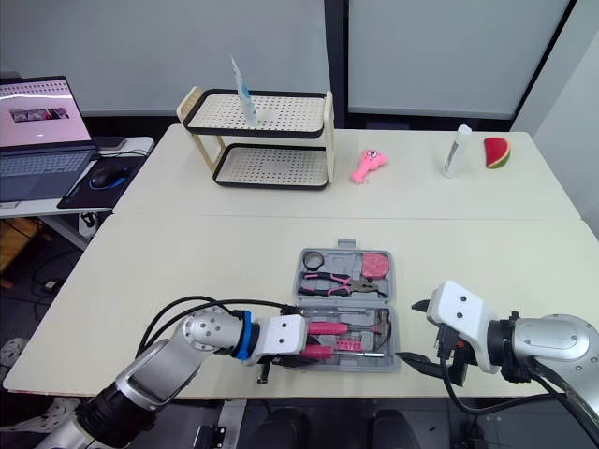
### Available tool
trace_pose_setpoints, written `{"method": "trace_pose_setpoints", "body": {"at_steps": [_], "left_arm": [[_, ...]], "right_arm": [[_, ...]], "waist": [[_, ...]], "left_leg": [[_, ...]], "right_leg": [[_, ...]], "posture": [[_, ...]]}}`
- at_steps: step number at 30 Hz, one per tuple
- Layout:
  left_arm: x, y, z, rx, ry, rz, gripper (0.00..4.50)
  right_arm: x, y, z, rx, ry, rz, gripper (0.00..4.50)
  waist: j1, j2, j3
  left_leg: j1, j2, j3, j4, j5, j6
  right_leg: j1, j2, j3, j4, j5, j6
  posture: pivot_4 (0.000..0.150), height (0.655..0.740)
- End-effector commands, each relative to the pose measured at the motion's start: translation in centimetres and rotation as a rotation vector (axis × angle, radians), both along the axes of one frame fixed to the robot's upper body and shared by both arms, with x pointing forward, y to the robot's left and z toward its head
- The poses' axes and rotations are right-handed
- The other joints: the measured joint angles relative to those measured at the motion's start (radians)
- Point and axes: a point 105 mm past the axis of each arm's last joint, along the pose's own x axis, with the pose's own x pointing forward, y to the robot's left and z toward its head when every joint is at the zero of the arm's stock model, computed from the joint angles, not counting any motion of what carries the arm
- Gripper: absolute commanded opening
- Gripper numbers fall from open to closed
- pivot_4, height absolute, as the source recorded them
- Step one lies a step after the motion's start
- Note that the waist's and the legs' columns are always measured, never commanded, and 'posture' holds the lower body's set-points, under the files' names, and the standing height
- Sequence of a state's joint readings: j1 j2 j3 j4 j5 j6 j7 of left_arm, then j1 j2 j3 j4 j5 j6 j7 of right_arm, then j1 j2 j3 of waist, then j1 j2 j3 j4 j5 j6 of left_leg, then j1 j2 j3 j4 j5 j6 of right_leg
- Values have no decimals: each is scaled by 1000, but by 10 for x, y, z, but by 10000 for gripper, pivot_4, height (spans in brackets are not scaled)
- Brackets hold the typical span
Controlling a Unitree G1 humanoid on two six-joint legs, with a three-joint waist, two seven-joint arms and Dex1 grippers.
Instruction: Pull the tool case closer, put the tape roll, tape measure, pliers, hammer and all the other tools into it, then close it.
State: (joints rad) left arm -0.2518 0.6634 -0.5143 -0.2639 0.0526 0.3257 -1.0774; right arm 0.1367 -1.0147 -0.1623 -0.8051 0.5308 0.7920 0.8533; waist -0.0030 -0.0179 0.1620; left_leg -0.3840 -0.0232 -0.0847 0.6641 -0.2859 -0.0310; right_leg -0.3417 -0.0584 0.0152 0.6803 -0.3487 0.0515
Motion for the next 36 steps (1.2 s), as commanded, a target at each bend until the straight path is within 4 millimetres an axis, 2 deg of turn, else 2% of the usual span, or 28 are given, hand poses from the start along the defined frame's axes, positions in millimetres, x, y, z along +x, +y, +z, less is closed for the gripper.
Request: {"method": "trace_pose_setpoints", "body": {"at_steps": [1,19,35,36], "left_arm": [[-1,-8,4,-8,-32,-34,8861],[-4,-5,-4,17,-19,-36,8861],[-7,-6,-6,12,24,-12,8861],[-6,-7,-5,3,26,-6,14479]], "right_arm": [[-3,3,3,-14,-14,41,45000],[-15,5,1,-56,-5,178,45000],[-14,6,1,-52,-10,178,45000],[-14,6,1,-52,-9,177,45000]], "waist": [[0,0,0],[0,0,0],[0,0,0],[0,0,0]], "left_leg": [[0,0,0,0,0,0],[0,0,0,0,0,0],[0,0,0,0,0,0],[0,0,0,0,0,0]], "right_leg": [[0,0,0,0,0,0],[0,0,0,0,0,0],[0,0,0,0,0,0],[0,0,0,0,0,0]], "posture": [[1500,7356],[1500,7356],[1500,7356],[1500,7356]]}}
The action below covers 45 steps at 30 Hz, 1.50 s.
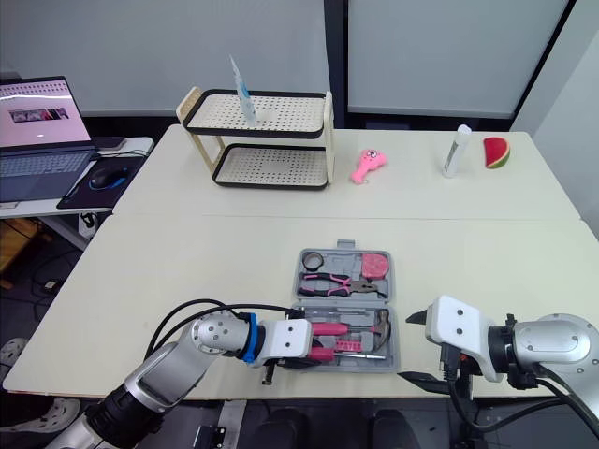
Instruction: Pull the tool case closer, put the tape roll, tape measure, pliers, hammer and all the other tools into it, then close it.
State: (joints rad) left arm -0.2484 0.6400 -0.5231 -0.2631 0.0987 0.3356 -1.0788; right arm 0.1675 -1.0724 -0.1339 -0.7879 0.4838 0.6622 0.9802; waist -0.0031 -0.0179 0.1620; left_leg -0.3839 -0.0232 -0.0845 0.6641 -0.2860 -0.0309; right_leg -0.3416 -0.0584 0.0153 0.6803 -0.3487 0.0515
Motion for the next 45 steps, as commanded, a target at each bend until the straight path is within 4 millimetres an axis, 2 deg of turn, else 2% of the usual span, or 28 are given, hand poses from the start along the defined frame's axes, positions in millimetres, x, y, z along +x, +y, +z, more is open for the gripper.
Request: {"method": "trace_pose_setpoints", "body": {"at_steps": [1,2,7,11,18,19,21,24,32,41,45], "left_arm": [[-5,-5,2,-31,38,0,16076],[-4,-7,5,-39,36,0,17401],[-4,-11,22,-103,28,-1,32945],[-4,-3,35,-117,30,-2,44342],[-1,6,50,-178,65,-22,44342],[1,7,49,-174,73,-25,40426],[2,9,46,-158,88,-37,35814],[3,9,39,-131,100,-62,26488],[3,-2,21,-83,99,-98,1060],[4,-11,-3,-23,77,-95,129],[4,-5,-14,36,50,-117,129]], "right_arm": [[-1,3,5,-6,-29,19,45000],[-1,2,5,-6,-29,18,45000],[-1,2,4,-3,-29,11,45000],[-1,3,4,1,-28,6,45000],[0,4,4,14,-31,-4,45000],[0,4,4,17,-31,-6,45000],[0,4,4,19,-30,-8,45000],[0,4,4,20,-29,-10,45000],[0,4,3,22,-28,-19,45000],[0,5,3,24,-28,-21,45000],[0,6,4,26,-29,-20,45000]], "waist": [[0,0,0],[0,0,0],[0,0,0],[0,0,0],[0,0,0],[0,0,0],[0,0,0],[0,0,0],[0,0,0],[0,0,0],[1,0,0]], "left_leg": [[0,0,0,0,0,0],[0,0,0,0,0,0],[0,0,0,0,0,0],[0,0,0,0,0,0],[0,0,0,0,0,0],[0,0,0,0,0,0],[0,0,0,0,0,0],[0,0,0,0,0,0],[0,0,0,0,0,0],[0,0,0,0,0,0],[0,0,0,0,0,0]], "right_leg": [[0,0,0,0,0,0],[0,0,0,0,0,0],[0,0,0,0,0,0],[0,0,0,0,0,0],[0,0,0,0,0,0],[0,0,0,0,0,0],[0,0,0,0,0,0],[0,0,0,0,0,0],[0,0,0,0,0,0],[0,0,0,0,0,0],[0,0,0,0,0,0]], "posture": [[1500,7356],[1500,7356],[1500,7356],[1500,7356],[1500,7356],[1500,7356],[1500,7356],[1500,7356],[1500,7356],[1500,7356],[1500,7356]]}}
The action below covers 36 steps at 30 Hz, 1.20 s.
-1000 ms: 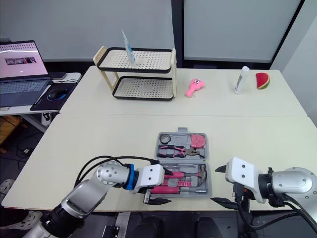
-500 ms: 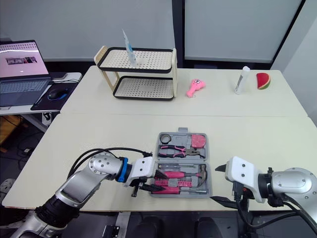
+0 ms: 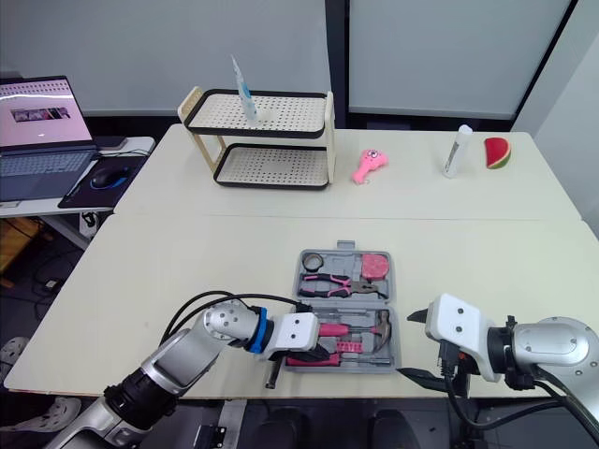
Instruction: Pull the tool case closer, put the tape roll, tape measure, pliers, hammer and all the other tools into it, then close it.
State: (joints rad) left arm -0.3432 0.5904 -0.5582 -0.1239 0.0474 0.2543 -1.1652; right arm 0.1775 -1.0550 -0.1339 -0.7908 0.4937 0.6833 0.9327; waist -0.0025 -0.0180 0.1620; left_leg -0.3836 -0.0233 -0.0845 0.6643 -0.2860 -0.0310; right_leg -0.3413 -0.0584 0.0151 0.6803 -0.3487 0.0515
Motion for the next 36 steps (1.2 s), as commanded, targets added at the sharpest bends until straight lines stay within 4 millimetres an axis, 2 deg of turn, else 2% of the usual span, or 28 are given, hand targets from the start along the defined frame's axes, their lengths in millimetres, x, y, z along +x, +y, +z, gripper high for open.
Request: {"method": "trace_pose_setpoints", "body": {"at_steps": [1,5,10,12,14,18,21,27,36], "left_arm": [[-3,8,-14,60,-5,-5,129],[0,6,-2,-15,0,39,129],[8,15,39,-201,-22,117,129],[25,39,56,-259,-70,240,129],[39,61,63,-273,-124,336,129],[63,95,48,-206,-188,482,0],[69,101,35,-181,-196,503,0],[75,93,14,-176,-185,503,0],[80,76,2,-171,-175,454,0]], "right_arm": [[-3,7,7,10,-28,29,45000],[-2,7,7,13,-34,27,45000],[4,4,8,18,-61,-2,45000],[21,-2,7,18,-141,-73,45000],[36,-6,5,20,-224,-122,45000],[61,-20,-13,-40,-265,-201,35669],[73,-25,-29,-97,-273,-219,25282],[93,-22,-54,-126,-267,-281,14830],[104,-6,-79,-123,-223,-267,2437]], "waist": [[0,0,0],[0,0,0],[-2,0,0],[-2,0,0],[-4,0,0],[-5,1,0],[-6,0,0],[-5,0,0],[-11,1,0]], "left_leg": [[0,0,0,0,0,0],[1,0,0,0,0,0],[0,1,0,0,0,0],[0,0,-1,0,0,0],[0,0,-1,0,0,0],[2,0,0,-1,0,0],[1,0,1,-1,0,0],[0,0,1,0,0,0],[0,0,1,0,0,-1]], "right_leg": [[0,0,0,0,0,0],[1,0,0,0,0,0],[0,0,0,0,0,0],[0,0,0,0,0,0],[0,0,0,0,0,0],[0,0,0,0,0,0],[-1,0,0,0,0,0],[-3,0,0,1,0,0],[-4,0,0,2,0,0]], "posture": [[1500,7356],[1500,7356],[1500,7356],[1500,7356],[1500,7356],[1500,7356],[1500,7356],[1500,7356],[1500,7356]]}}
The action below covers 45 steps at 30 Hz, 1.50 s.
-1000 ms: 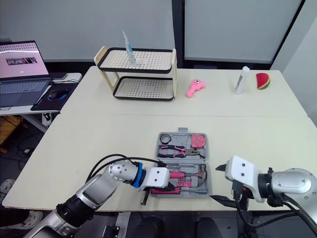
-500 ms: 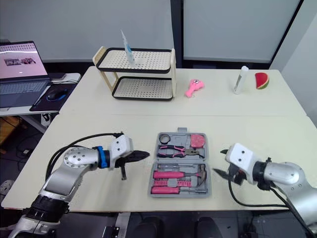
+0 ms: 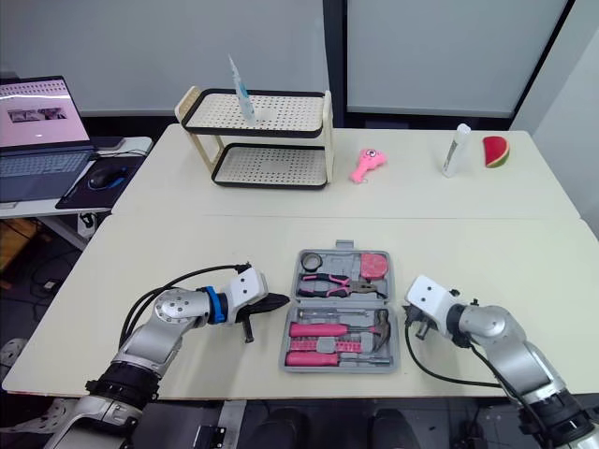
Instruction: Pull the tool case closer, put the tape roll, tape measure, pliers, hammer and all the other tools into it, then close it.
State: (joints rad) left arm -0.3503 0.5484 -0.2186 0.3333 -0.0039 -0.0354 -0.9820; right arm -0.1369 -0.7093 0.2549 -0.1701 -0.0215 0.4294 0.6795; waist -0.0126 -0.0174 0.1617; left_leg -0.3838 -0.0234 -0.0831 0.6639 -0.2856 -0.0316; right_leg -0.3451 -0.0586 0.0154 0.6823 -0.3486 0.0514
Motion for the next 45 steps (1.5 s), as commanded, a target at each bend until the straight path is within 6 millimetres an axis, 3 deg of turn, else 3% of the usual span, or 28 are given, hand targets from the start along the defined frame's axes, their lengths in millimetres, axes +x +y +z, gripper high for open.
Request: {"method": "trace_pose_setpoints", "body": {"at_steps": [1,14,22,37,45], "left_arm": [[2,-8,0,13,-30,-39,0],[0,-23,0,-7,-25,-84,0],[-16,-34,0,5,-6,-184,0],[-43,-34,-5,21,45,-211,0],[-33,-32,-3,26,10,-166,0]], "right_arm": [[6,9,1,4,-20,34,1043],[5,32,-7,27,26,134,140],[-11,45,-5,53,72,219,140],[-25,44,-7,33,99,254,140],[-25,46,-6,35,95,251,140]], "waist": [[-2,0,0],[-7,0,0],[-10,0,0],[-13,0,0],[-13,0,0]], "left_leg": [[0,0,0,0,0,0],[0,0,0,0,0,0],[0,0,0,0,0,0],[0,0,0,0,0,0],[0,0,0,0,0,0]], "right_leg": [[0,0,0,0,0,0],[0,0,0,0,0,0],[0,0,0,0,0,0],[0,0,0,0,0,0],[0,0,0,0,0,0]], "posture": [[1500,7356],[1500,7356],[1500,7356],[1500,7356],[1500,7356]]}}
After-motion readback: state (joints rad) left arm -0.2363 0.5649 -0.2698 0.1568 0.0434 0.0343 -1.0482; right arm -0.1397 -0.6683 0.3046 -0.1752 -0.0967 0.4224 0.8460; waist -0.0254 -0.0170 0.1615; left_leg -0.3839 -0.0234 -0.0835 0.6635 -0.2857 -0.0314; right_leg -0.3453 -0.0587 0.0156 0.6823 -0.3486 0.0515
